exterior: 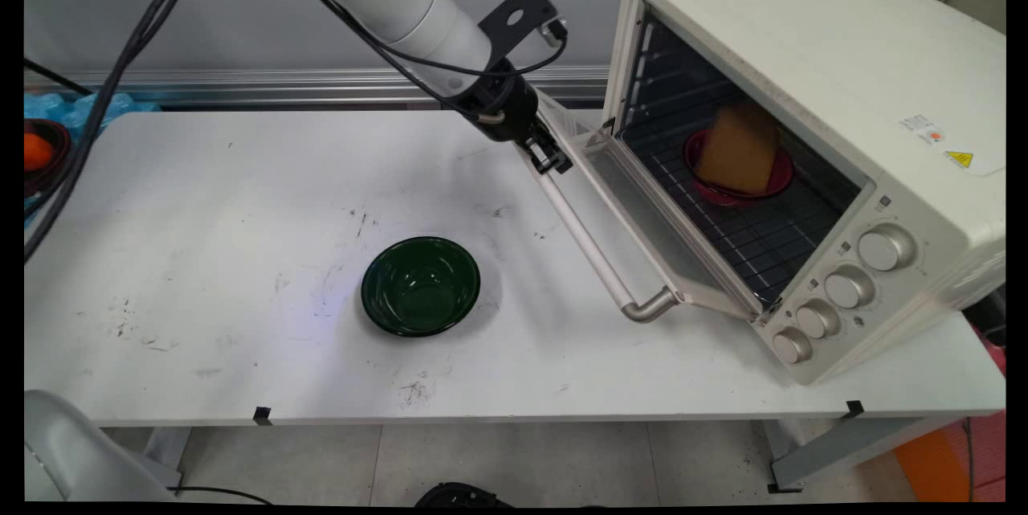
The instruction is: Open the oven
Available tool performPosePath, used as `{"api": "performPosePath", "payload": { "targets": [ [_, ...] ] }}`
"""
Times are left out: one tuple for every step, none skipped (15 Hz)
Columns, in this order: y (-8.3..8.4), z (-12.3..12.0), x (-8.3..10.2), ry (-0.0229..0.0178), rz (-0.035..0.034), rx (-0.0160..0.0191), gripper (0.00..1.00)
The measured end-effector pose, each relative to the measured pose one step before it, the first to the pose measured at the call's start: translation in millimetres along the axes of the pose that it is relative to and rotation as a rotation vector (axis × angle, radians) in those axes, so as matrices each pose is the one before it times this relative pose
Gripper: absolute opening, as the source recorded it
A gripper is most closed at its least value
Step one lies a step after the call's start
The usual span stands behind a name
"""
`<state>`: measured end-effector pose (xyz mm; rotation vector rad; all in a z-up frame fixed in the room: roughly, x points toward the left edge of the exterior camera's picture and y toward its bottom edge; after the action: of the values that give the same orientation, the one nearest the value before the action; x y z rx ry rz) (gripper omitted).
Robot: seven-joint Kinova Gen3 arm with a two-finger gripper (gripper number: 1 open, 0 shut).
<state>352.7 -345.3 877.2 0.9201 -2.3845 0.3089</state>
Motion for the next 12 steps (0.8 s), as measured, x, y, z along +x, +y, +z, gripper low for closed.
{"api": "performPosePath", "payload": {
  "targets": [
    [-2.11, 0.58, -4.15, 0.00174, -0.00084, -0.00341, 0.0],
    [-1.76, 0.34, -3.8, 0.0008, -0.00086, -0.00307, 0.0],
    [-1.88, 0.2, -4.38, 0.00042, -0.00051, -0.00337, 0.0],
    [-1.78, 0.1, -4.5, 0.00016, -0.00065, -0.00334, 0.0],
    [-1.35, 0.08, -3.84, -0.00047, -0.00024, -0.00305, 0.0],
    [-1.37, 0.05, -4.47, -0.00047, -0.00058, -0.00355, 0.0],
    [-1.25, 0.08, -4.51, -0.00086, -0.00024, -0.00341, 0.0],
    [-1.01, 0.05, -3.95, -0.00075, -0.00047, -0.00272, 0.0],
    [-1.06, 0.14, -4.19, -0.00075, 0.00003, -0.00288, 0.0],
    [-1.04, 0.23, -4.87, -0.0017, -0.00048, -0.00322, 0.0],
    [-0.62, 0.17, -3.12, -0.00105, -0.00082, -0.00183, 0.0],
    [-0.42, 0.07, -2.33, -0.00093, -0.00037, -0.00131, 0.0]
  ]
}}
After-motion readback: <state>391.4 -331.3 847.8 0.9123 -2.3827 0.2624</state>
